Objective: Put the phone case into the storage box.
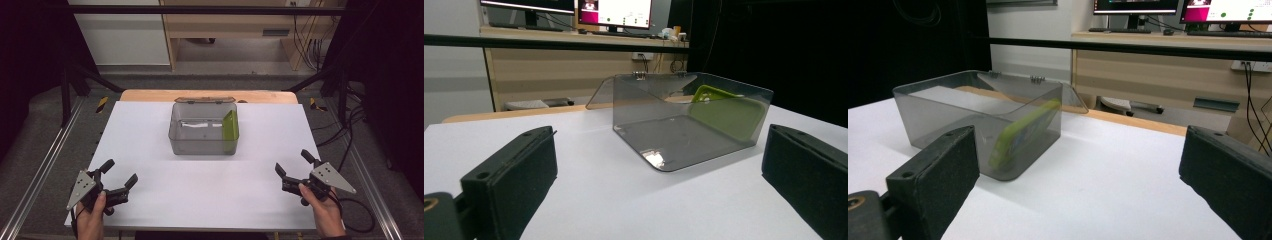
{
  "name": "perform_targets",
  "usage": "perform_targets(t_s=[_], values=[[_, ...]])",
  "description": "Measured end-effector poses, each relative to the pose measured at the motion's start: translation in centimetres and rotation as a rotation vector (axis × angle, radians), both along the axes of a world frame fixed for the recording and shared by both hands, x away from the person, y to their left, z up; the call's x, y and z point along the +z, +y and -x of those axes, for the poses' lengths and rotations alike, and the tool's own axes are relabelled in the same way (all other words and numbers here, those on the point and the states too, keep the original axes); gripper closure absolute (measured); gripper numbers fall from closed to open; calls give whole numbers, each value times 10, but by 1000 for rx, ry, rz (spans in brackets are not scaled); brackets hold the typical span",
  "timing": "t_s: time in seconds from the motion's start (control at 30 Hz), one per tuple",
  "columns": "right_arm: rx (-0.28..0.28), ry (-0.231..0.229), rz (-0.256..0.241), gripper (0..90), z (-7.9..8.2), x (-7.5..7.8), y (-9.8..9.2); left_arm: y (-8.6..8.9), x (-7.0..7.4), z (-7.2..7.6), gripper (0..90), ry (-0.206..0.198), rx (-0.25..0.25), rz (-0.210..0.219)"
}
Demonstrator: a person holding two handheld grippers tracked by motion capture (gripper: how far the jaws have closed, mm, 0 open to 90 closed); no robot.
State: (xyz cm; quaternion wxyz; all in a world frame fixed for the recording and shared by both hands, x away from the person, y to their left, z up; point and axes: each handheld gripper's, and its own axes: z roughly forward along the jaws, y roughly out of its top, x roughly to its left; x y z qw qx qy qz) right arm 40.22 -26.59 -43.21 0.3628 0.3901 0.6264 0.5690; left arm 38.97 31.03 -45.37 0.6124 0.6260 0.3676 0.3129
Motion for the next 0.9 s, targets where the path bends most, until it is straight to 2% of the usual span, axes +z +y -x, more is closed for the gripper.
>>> perform_targets(t_s=[0.9], values=[[53, 36, 31, 31, 11, -27, 20, -2, 0, 1, 10, 4, -26, -1]])
